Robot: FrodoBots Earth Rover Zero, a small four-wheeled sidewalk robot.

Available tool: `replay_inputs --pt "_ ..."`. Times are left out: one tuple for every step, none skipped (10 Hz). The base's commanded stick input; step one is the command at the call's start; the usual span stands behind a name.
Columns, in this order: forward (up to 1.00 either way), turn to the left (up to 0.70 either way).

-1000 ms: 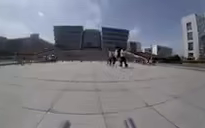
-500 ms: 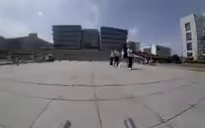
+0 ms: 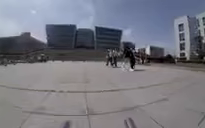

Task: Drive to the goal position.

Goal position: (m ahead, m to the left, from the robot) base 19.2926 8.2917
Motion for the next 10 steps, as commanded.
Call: replay_inputs --pt "0.85 0.0" --pt "0.85 0.0" --pt "0.85 0.0" --pt "0.85 0.0" --pt "0.85 0.0" --pt "0.85 0.0" --pt "0.85 0.0" --pt "0.85 0.0" --pt "0.85 0.0" --pt "0.85 0.0"
